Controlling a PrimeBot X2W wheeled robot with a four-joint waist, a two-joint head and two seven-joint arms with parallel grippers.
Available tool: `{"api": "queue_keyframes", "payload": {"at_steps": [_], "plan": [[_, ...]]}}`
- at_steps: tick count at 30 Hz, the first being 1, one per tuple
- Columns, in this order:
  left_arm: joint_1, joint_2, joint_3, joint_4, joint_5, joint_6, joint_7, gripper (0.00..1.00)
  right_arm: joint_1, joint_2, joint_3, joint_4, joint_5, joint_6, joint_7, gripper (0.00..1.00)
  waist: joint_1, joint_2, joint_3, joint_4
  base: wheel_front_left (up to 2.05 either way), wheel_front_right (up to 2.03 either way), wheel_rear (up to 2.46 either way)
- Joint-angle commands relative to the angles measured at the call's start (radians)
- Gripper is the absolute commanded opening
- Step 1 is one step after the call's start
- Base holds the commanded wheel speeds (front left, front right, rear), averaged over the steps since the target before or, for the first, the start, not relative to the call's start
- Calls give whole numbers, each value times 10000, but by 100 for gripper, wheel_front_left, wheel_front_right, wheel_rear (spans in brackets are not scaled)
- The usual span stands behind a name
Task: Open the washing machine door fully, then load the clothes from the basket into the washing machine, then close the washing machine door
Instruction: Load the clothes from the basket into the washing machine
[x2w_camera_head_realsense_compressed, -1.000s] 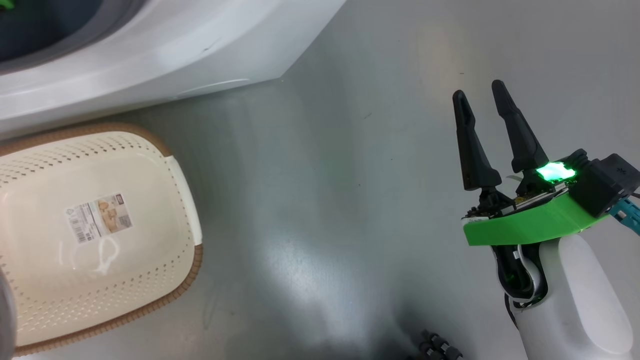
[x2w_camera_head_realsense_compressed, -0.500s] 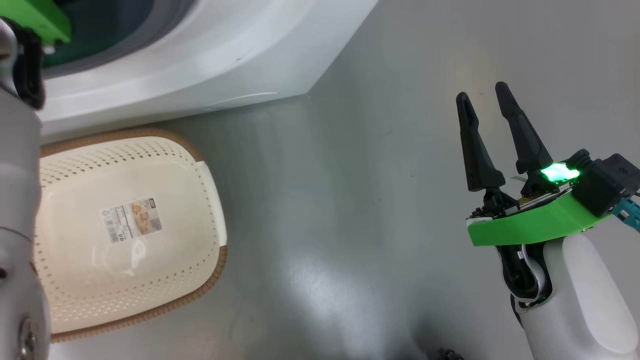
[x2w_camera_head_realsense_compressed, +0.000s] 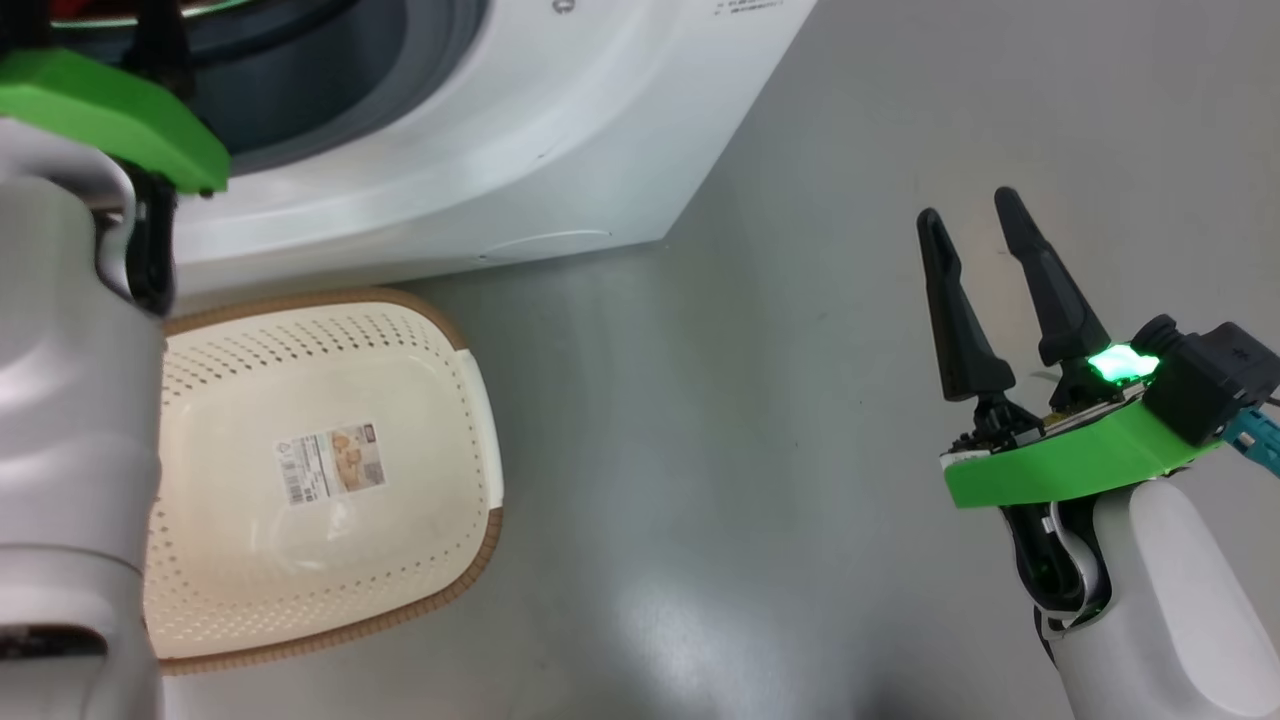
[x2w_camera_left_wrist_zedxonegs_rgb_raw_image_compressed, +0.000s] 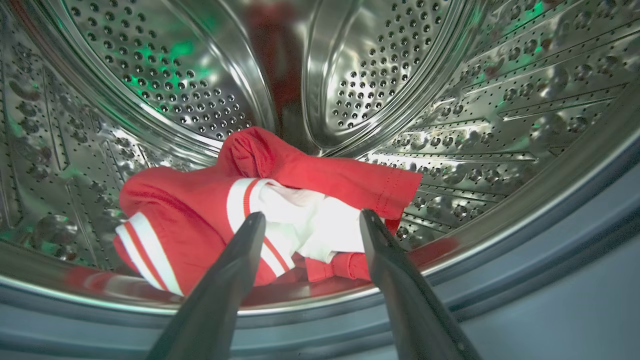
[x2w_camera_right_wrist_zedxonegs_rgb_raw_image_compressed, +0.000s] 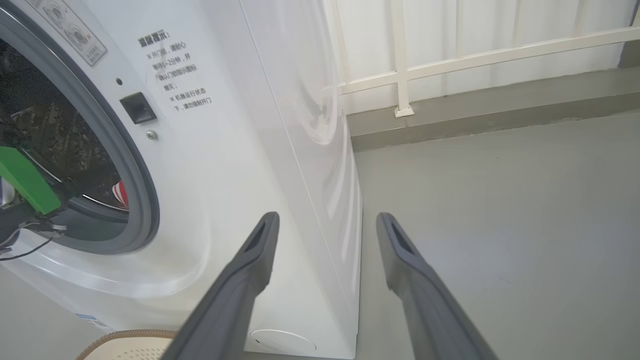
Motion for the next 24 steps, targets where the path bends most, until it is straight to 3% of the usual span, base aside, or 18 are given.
{"api": "queue_keyframes", "payload": {"at_steps": [1, 24], "plan": [[325, 370, 78, -444, -22, -24, -76, 100, 319, -51, 201, -177, -11, 16, -46, 100, 0, 0, -269, 181, 0, 0, 0], [5330, 141, 616, -4650, -71, 125, -79, 100, 1046, -323, 558, 343, 190, 16, -46, 100, 0, 0, -2551, 644, 0, 0, 0]]}}
